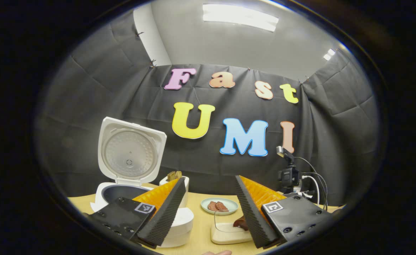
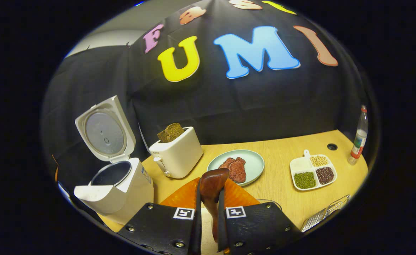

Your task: Close the left gripper, press the button to open the rice cooker; take a wooden spoon from the chopstick holder with the right hand, scoop a spoonful of rice and pour it into the rice cooker, then put the wooden spoon back into the chopstick holder.

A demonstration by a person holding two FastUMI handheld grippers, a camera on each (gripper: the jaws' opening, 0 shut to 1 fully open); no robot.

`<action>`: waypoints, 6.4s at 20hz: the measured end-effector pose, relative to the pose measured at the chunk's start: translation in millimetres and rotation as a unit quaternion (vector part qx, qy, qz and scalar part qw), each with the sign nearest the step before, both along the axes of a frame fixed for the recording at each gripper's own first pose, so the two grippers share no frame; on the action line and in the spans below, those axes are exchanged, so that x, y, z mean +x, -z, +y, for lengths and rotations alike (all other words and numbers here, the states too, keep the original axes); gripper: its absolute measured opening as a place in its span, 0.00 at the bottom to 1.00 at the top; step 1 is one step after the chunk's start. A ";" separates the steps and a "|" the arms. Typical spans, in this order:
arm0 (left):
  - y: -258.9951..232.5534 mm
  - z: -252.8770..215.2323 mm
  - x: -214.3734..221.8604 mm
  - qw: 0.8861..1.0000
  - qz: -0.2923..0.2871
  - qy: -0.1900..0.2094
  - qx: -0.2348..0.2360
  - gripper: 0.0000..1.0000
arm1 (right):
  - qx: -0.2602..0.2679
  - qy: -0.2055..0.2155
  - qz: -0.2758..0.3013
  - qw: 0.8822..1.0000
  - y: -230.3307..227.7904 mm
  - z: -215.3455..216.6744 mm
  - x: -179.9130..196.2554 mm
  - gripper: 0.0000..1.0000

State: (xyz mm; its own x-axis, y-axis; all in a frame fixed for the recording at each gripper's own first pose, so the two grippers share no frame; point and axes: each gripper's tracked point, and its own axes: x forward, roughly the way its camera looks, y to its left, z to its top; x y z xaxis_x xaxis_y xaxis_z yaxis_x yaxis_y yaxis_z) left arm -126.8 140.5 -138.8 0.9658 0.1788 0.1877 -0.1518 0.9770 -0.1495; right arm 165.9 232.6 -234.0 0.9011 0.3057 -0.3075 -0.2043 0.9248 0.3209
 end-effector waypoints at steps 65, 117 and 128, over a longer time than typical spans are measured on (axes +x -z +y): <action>15.0 77.1 -70.2 0.999 0.018 -0.038 0.003 0.96 | 0.023 -0.190 -0.121 0.974 -146.6 318.7 36.6 0.18; 12.0 81.6 -80.7 0.999 0.006 -0.037 -0.002 0.96 | -0.157 -0.185 -0.210 0.947 -188.7 352.7 3.4 0.18; 21.9 76.2 -62.4 0.999 0.024 -0.036 -0.001 0.96 | -0.131 -0.143 -0.194 0.962 -208.3 256.1 4.6 0.18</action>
State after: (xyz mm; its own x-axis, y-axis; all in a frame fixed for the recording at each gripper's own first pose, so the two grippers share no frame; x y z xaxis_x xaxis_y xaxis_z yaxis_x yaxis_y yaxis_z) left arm -189.2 216.7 -160.7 0.9584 0.2486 0.1405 -0.2290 0.9630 -0.1417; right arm 170.4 488.7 -25.7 0.8539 0.5164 -0.0643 -0.5200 0.8516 -0.0667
